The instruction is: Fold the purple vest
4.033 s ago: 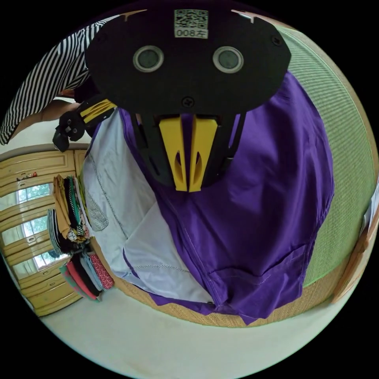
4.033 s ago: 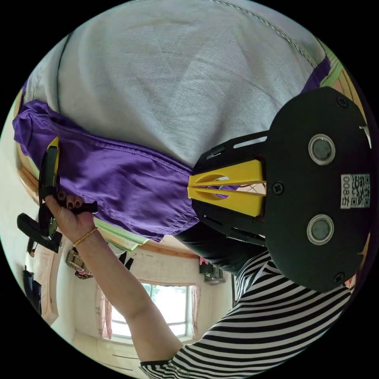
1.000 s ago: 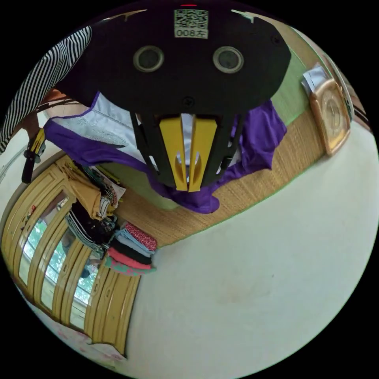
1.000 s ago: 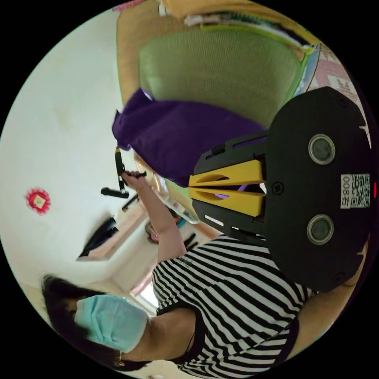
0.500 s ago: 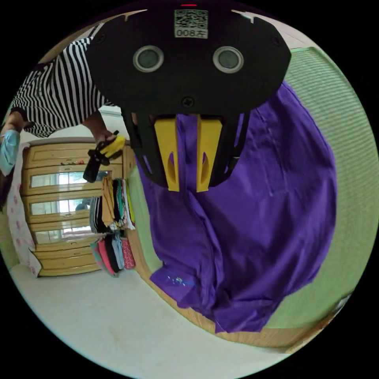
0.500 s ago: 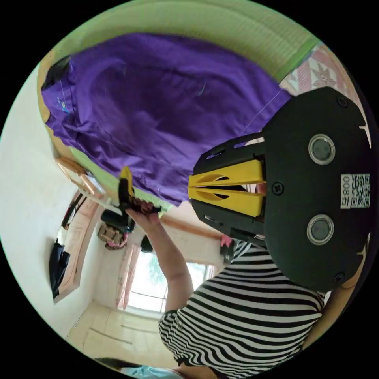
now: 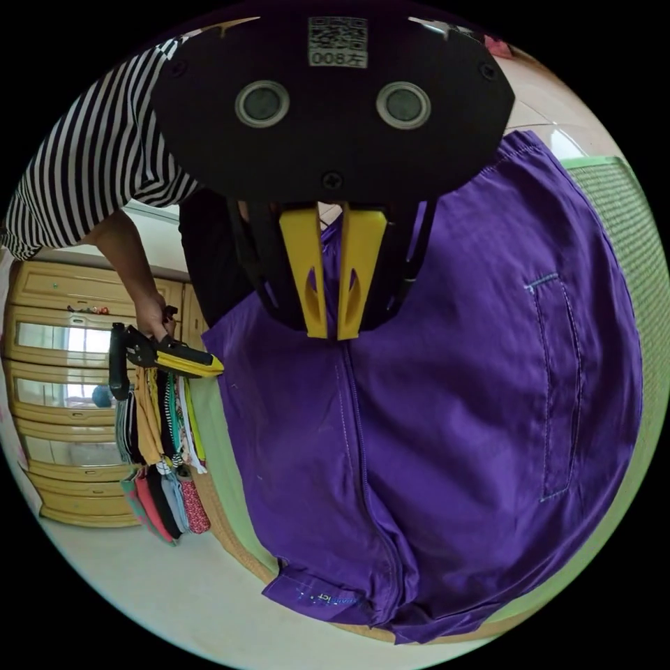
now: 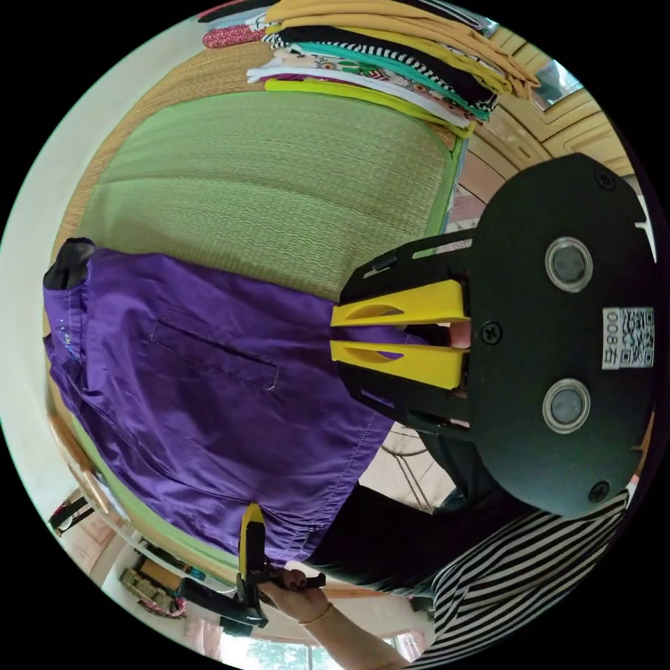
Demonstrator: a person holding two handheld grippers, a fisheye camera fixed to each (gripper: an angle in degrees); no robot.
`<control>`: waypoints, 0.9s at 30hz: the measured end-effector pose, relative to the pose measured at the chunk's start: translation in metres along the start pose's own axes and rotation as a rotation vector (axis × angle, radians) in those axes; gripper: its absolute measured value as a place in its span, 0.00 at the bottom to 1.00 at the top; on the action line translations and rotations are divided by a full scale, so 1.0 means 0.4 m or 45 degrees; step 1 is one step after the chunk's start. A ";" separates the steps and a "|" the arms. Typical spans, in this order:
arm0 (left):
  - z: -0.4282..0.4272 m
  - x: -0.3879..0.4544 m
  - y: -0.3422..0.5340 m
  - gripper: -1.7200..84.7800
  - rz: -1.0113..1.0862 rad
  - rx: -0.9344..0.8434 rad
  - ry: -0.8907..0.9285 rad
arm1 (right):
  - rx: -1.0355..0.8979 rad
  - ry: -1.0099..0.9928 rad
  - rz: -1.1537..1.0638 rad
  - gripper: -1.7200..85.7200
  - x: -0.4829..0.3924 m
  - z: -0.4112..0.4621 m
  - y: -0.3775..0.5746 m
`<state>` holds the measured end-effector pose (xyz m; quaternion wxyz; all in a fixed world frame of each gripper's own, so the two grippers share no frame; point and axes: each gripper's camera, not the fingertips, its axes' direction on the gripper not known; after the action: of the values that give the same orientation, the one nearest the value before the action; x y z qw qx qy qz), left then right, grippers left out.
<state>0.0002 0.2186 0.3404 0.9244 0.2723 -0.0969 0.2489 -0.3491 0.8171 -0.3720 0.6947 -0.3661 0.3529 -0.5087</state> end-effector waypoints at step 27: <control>0.163 0.150 -0.335 0.04 0.551 0.105 0.142 | 0.451 0.249 -0.106 0.12 0.184 -0.361 -0.848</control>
<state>0.1177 0.1095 0.3526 0.8414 0.2685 -0.0914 0.4599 -0.6084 0.6519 -0.1562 0.6889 -0.2012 0.3083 -0.6244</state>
